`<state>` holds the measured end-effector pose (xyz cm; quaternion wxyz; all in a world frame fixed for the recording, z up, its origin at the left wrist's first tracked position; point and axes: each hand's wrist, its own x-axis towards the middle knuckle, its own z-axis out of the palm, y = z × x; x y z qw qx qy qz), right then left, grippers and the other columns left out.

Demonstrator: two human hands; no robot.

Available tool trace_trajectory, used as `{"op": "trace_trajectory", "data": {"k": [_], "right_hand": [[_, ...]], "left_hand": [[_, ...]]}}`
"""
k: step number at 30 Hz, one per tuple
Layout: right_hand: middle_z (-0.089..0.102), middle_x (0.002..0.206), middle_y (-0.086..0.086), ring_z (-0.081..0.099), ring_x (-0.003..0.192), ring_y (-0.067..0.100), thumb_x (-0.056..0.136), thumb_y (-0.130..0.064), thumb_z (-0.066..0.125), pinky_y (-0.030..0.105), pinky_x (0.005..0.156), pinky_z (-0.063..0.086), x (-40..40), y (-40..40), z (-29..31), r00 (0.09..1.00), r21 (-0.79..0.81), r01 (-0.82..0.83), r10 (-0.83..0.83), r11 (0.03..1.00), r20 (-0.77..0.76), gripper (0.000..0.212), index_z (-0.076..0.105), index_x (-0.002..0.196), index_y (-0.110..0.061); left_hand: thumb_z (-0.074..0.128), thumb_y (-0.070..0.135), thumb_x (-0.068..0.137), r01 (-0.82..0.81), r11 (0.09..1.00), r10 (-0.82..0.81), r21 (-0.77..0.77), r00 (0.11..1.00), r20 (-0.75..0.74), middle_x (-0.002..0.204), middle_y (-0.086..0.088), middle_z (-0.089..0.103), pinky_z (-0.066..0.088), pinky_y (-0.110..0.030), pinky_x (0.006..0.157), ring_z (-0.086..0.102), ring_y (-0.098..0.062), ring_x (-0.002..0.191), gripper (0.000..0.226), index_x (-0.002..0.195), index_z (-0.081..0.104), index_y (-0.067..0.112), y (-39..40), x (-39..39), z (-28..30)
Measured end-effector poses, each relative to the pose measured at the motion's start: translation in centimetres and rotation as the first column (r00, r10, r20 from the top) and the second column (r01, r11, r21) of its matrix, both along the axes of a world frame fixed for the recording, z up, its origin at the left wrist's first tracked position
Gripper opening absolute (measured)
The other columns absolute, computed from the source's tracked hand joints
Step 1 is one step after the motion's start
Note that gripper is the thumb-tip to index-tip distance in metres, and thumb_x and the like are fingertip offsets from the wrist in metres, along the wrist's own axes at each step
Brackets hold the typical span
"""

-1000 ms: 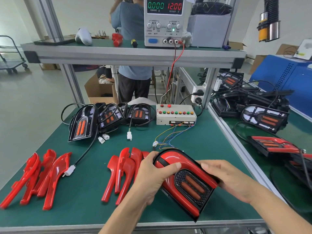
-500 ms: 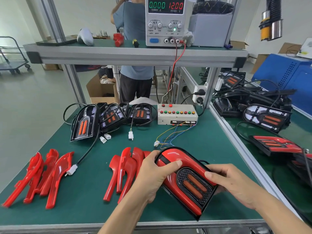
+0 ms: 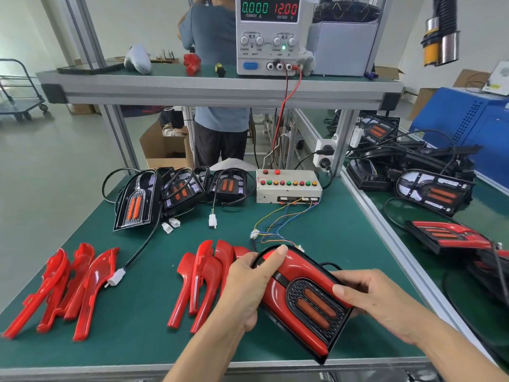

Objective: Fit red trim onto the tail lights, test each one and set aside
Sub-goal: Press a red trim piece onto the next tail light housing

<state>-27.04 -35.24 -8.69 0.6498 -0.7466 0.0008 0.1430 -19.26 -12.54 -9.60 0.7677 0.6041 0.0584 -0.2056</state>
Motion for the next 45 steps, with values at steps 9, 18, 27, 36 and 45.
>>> {"op": "trace_trajectory", "data": {"k": [9,18,27,36,45], "right_hand": [[0.073,0.126,0.001,0.067,0.12,0.019,0.1,-0.029,0.062,0.023,0.102,0.05,0.2,0.1,-0.2,0.999,-0.05,-0.009,0.012,0.999,0.052,0.03,0.07,0.128,-0.035],[0.074,0.124,0.001,0.067,0.12,0.018,0.094,-0.049,0.067,0.018,0.101,0.048,0.3,0.5,-0.6,0.992,-0.056,0.046,-0.039,0.997,0.119,0.038,0.071,0.128,-0.031],[0.075,0.121,-0.004,0.067,0.118,0.014,0.098,-0.048,0.061,0.036,0.107,0.045,0.7,0.2,0.7,0.998,-0.168,-0.022,0.03,0.986,0.046,0.03,0.073,0.122,-0.033],[0.073,0.088,-0.026,0.067,0.081,-0.002,0.084,-0.072,0.06,0.027,0.079,0.054,1.8,4.0,2.2,0.89,-0.695,0.334,0.03,0.637,0.455,0.041,0.073,0.107,-0.041],[0.058,0.116,-0.051,0.055,0.114,-0.021,0.106,-0.033,0.049,0.0,0.093,0.039,1.2,2.1,1.3,0.925,-0.549,0.232,-0.006,0.803,0.381,0.031,0.059,0.123,-0.057]], "left_hand": [[0.091,0.039,0.06,-0.007,0.998,0.002,-0.063,0.997,-0.071,0.09,-0.013,0.078,0.058,-0.03,0.065,0.073,-0.021,0.072,0.06,0.105,0.072,0.005,-0.1,0.1,0.1],[0.086,0.026,0.078,-0.078,0.992,0.074,-0.1,0.996,-0.044,0.074,-0.007,0.075,0.054,-0.023,0.052,0.069,-0.015,0.058,0.024,0.089,0.07,0.011,-0.2,0.2,0.1],[0.086,0.038,0.077,-0.108,0.987,0.095,-0.115,0.99,-0.108,0.091,-0.014,0.079,0.058,-0.028,0.059,0.075,-0.022,0.07,0.046,0.105,0.072,0.004,-0.2,-0.1,0.0],[0.086,0.037,0.076,-0.093,0.99,0.088,-0.103,0.995,-0.053,0.092,-0.013,0.079,0.061,-0.031,0.065,0.076,-0.025,0.078,0.044,0.105,0.073,0.005,-1.5,-1.0,0.7],[0.084,0.038,0.079,-0.106,0.99,0.099,-0.094,0.992,-0.077,0.092,-0.013,0.079,0.062,-0.032,0.068,0.075,-0.023,0.076,0.045,0.105,0.072,0.004,-0.9,-0.8,0.5]]}}
